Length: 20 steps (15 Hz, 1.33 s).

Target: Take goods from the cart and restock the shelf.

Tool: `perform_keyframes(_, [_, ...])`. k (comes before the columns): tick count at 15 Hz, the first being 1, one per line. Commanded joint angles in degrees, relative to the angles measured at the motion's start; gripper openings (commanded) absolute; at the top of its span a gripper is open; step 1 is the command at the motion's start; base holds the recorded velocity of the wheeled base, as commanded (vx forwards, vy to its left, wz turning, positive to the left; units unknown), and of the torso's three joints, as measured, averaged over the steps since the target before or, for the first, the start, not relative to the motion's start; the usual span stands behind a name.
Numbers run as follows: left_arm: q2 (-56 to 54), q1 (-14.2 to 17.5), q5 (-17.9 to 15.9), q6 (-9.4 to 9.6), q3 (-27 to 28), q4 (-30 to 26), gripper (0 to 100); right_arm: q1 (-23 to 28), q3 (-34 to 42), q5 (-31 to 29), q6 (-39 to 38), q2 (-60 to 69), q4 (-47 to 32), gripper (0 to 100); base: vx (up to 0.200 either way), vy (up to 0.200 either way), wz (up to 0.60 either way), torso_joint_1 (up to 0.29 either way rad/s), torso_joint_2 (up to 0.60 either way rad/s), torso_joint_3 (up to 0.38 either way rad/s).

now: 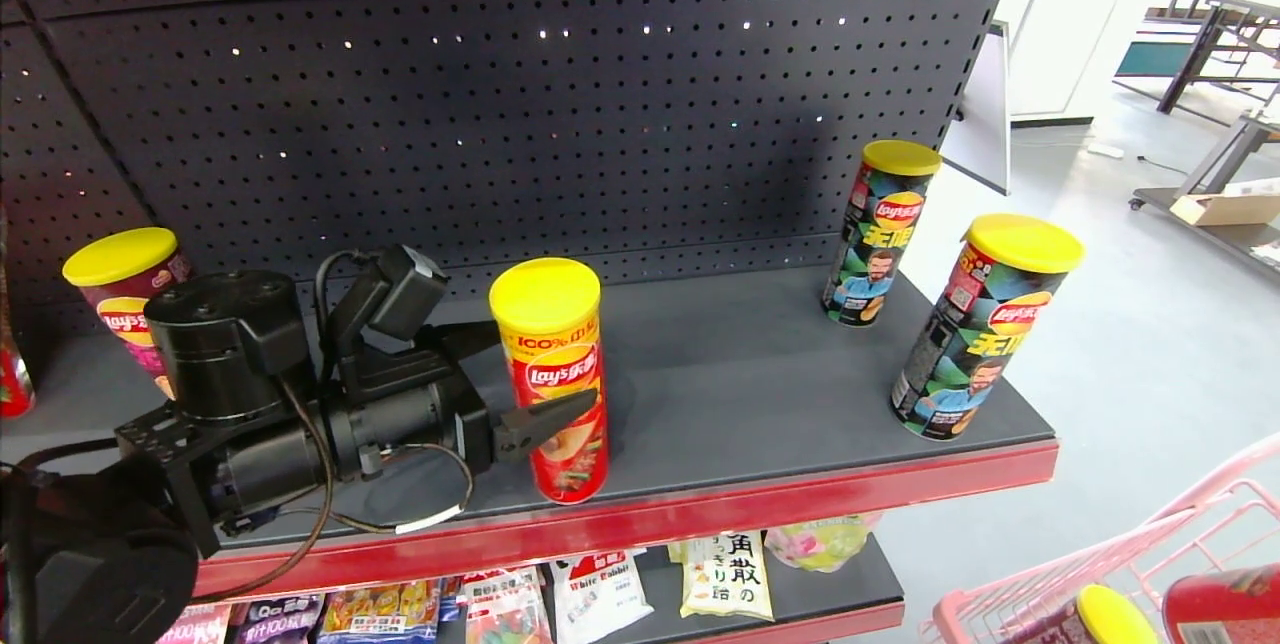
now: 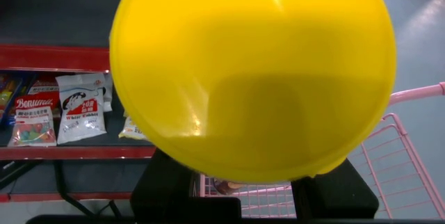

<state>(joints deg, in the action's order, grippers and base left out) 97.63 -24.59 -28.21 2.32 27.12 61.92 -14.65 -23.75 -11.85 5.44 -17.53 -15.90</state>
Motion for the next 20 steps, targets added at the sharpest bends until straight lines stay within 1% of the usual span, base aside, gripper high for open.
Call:
perform_keyframes(1, [-1.3,0.4,-0.1,0.14,-1.3,0.0,100,0.0,-0.1,0.0,0.0,0.0,0.0,0,0.000,0.000,0.00,0.000,0.00,0.000])
perform_keyframes(4, [-4.6,0.8,-0.3,0.23,-5.0,0.4,100,0.0,0.0,0.0,0.0,0.0,-0.1,0,0.000,0.000,0.00,0.000,0.00,0.000])
perform_keyframes(7, [-7.1,3.1,-0.3,0.23,-6.6,0.4,100,0.0,0.0,0.0,0.0,0.0,-0.1,0,0.000,0.000,0.00,0.000,0.00,0.000])
perform_keyframes(8, [-9.1,4.6,-0.2,0.32,-9.4,0.4,100,0.0,0.4,0.3,0.0,0.1,-0.2,0,0.000,0.000,0.00,0.000,0.00,0.000])
perform_keyframes(11, [-15.6,7.9,0.2,0.58,-17.3,0.3,100,-0.1,0.8,0.2,0.2,-0.7,-0.5,0,0.000,0.000,0.00,0.000,0.00,0.000])
perform_keyframes(12, [-17.3,8.4,0.4,0.58,-18.4,0.2,100,-0.1,0.7,-0.1,0.2,-1.6,-0.2,0,0.000,0.000,0.00,0.000,0.00,0.000])
perform_keyframes(13, [-21.4,9.3,3.6,0.14,-21.1,-0.7,100,0.1,-0.9,-0.8,0.5,-4.8,-0.1,0,0.000,0.000,0.00,0.000,0.00,0.000])
perform_keyframes(14, [-24.0,10.2,6.8,-0.47,-22.0,-2.2,100,0.6,-3.1,-2.3,1.3,-7.8,-0.8,0,0.000,0.000,0.00,0.000,0.00,0.000])
perform_keyframes(15, [-27.3,11.1,8.9,-1.53,-22.1,-5.2,100,0.5,-3.4,-1.9,1.8,-11.2,0.2,0,0.000,0.000,0.00,0.000,0.00,0.000])
perform_keyframes(16, [-30.0,11.7,10.0,-2.05,-21.3,-8.7,100,0.1,-3.4,-1.7,1.2,-13.5,1.7,0,0.000,0.000,0.00,0.000,0.00,0.000])
perform_keyframes(17, [-37.5,12.8,11.2,-2.40,-19.0,-20.0,100,0.6,-3.6,-1.7,1.4,-17.0,6.9,0,0.000,0.000,0.00,0.000,0.00,0.000])
perform_keyframes(18, [-43.4,13.5,11.3,-2.32,-16.3,-30.4,100,0.6,-4.5,-1.4,1.4,-19.0,8.0,0,0.000,0.000,0.00,0.000,0.00,0.000])
perform_keyframes(19, [-48.9,13.9,11.4,-2.32,-12.6,-41.8,100,0.5,-5.7,-1.2,1.4,-20.2,8.0,0,0.000,0.000,0.00,0.000,0.00,0.000])
perform_keyframes(20, [-57.0,14.0,11.8,-2.32,-5.9,-61.1,100,0.5,-5.8,-0.3,1.2,-21.4,7.8,0,0.000,0.000,0.00,0.000,0.00,0.000])
